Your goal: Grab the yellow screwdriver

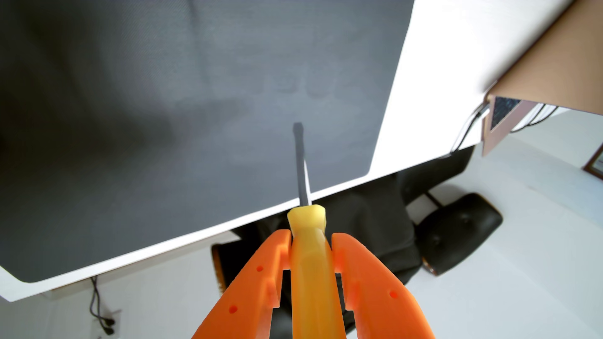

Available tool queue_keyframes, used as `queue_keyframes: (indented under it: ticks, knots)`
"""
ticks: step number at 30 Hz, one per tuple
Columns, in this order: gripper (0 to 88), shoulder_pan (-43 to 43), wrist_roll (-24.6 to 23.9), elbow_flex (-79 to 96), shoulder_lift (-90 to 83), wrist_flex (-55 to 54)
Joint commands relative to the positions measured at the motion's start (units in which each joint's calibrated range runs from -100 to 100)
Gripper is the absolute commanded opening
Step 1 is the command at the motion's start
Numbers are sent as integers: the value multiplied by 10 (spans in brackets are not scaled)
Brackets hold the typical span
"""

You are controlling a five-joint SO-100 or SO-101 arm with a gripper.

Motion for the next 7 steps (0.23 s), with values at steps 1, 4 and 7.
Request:
queue_keyframes:
  ticks: [1,4,7]
  knots:
    - [9,1,0,-2,-16,1]
    - [9,3,1,-2,-16,1]
    - [9,3,1,-2,-16,1]
